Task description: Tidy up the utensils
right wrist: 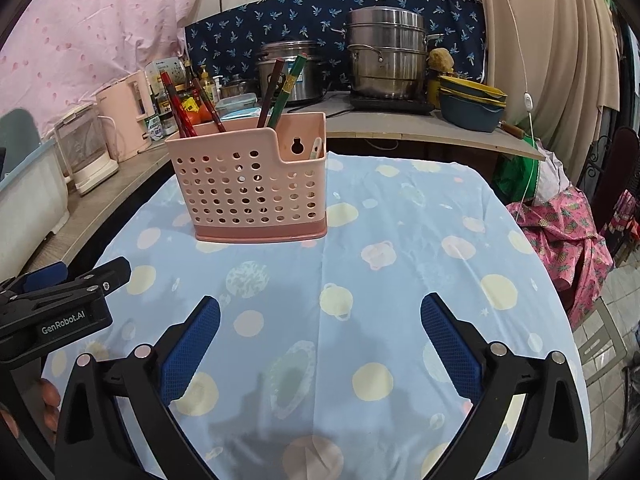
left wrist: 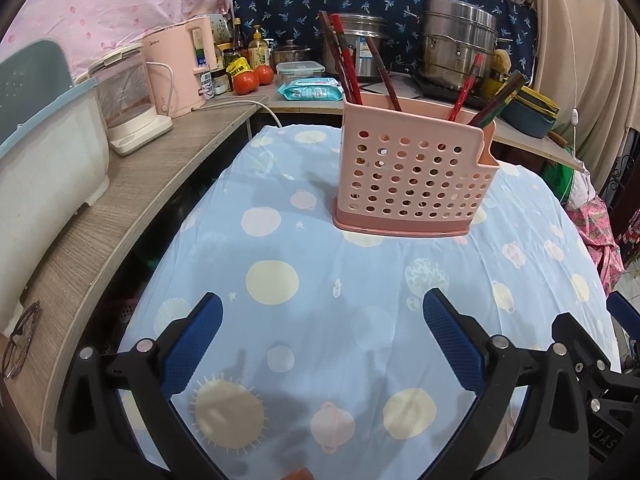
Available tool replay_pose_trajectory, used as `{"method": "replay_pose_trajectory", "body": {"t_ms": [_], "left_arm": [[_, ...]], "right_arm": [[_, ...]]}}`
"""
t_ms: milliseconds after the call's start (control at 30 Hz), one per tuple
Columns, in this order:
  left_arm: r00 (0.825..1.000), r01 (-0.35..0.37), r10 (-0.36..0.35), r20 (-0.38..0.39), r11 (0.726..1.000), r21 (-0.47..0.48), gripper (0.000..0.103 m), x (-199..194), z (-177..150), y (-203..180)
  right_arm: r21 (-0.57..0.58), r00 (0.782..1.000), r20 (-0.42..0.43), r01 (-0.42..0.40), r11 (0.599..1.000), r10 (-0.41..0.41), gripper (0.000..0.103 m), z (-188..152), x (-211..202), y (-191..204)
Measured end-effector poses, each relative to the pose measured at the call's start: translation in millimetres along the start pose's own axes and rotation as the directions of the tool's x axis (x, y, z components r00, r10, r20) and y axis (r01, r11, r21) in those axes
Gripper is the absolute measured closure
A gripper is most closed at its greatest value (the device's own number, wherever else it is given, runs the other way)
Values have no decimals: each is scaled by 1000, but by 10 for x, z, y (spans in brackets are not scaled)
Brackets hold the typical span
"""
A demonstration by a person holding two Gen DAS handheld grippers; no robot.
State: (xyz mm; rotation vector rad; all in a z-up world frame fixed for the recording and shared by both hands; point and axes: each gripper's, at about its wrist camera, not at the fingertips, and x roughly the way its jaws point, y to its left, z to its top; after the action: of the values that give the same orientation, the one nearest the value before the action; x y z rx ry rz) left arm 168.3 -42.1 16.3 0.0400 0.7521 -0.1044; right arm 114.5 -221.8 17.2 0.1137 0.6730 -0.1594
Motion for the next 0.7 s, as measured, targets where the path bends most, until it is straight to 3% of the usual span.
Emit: {"method": "replay_pose_trajectory", "body": {"t_ms": [200, 700], "left_arm": [[1000, 14, -14, 6, 1000, 20, 7, -26, -12, -39], [999, -42, 43, -9, 999, 34, 7, -21, -53, -82]], "right_arm": [[-5, 1000, -1, 0, 1000, 0, 7, 0, -2, 14], [-21, 1000, -18, -12, 1000, 12, 7, -58, 41, 96]]}}
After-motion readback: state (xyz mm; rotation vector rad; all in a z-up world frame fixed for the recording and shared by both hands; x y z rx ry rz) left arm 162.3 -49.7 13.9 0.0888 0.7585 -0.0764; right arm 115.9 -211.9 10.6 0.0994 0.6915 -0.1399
